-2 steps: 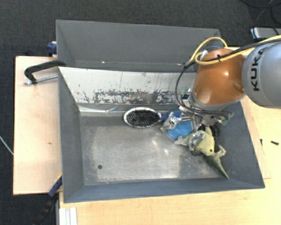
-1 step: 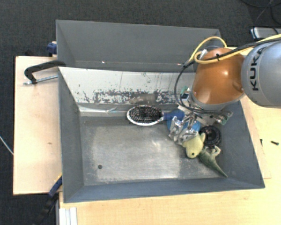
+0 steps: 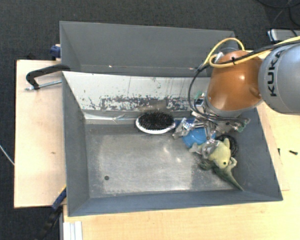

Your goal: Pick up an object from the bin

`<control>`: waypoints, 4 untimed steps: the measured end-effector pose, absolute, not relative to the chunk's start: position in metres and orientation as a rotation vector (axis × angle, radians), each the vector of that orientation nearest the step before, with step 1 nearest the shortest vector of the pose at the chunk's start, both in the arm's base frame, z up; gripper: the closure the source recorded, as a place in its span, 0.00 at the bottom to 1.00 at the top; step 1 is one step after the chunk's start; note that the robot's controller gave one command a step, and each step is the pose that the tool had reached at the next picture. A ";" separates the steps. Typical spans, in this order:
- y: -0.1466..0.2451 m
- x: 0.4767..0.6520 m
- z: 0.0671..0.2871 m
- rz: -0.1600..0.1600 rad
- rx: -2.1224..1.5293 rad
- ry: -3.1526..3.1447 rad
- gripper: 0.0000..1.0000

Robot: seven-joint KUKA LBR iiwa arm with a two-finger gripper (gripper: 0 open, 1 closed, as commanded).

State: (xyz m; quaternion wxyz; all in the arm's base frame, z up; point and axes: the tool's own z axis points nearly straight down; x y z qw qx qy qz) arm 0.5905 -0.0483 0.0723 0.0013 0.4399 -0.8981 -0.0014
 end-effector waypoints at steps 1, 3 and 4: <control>-0.086 0.596 0.072 -0.026 1.768 -2.601 0.00; -0.106 0.590 0.204 0.014 1.825 -2.572 1.00; -0.109 0.589 0.144 -0.008 1.845 -2.542 1.00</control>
Offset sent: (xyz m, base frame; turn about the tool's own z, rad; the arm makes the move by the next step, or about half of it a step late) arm 0.0058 -0.0632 -0.0023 -0.2949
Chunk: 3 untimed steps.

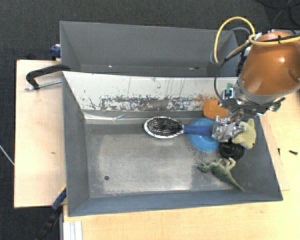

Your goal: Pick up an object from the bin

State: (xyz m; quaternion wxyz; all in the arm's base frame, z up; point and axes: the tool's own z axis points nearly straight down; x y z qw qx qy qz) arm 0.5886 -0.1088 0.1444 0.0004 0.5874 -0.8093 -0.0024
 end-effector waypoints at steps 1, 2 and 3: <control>-0.109 0.590 0.148 -0.002 1.846 -2.545 0.00; -0.112 0.574 0.102 -0.011 2.125 -2.333 0.00; -0.120 0.572 0.101 -0.001 2.111 -2.330 1.00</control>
Offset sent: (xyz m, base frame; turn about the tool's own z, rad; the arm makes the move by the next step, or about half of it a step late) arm 0.0000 0.0000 0.0000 0.0000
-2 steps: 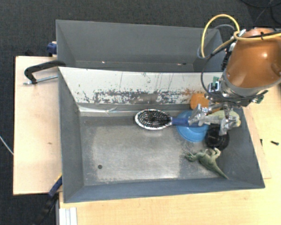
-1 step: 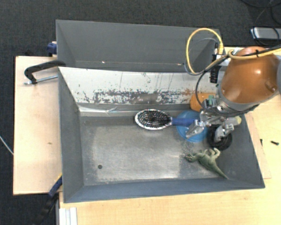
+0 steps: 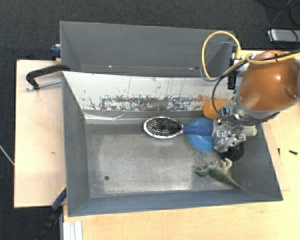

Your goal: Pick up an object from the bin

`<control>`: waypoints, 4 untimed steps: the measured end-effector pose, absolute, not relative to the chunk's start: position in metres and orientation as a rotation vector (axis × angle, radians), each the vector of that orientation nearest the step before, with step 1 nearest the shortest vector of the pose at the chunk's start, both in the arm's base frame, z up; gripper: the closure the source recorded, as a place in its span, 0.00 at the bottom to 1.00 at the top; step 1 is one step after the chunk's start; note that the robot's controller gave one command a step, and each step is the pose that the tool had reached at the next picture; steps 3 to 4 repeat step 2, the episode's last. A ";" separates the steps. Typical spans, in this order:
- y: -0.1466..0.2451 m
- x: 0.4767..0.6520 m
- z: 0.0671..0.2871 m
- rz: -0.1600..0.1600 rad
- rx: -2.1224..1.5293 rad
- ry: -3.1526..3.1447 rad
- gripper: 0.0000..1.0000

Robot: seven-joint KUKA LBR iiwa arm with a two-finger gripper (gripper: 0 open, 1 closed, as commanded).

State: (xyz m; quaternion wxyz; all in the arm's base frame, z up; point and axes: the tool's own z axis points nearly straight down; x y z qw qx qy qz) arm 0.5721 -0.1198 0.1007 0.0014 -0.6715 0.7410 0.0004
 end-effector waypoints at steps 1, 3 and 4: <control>-0.111 0.573 0.101 0.015 -2.103 2.314 0.00; -0.101 0.585 0.093 0.004 -2.477 1.886 0.00; -0.101 0.585 0.093 0.004 -2.477 1.886 0.00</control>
Offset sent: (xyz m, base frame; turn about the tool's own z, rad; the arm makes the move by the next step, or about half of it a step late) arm 0.0000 0.0000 0.0000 0.0000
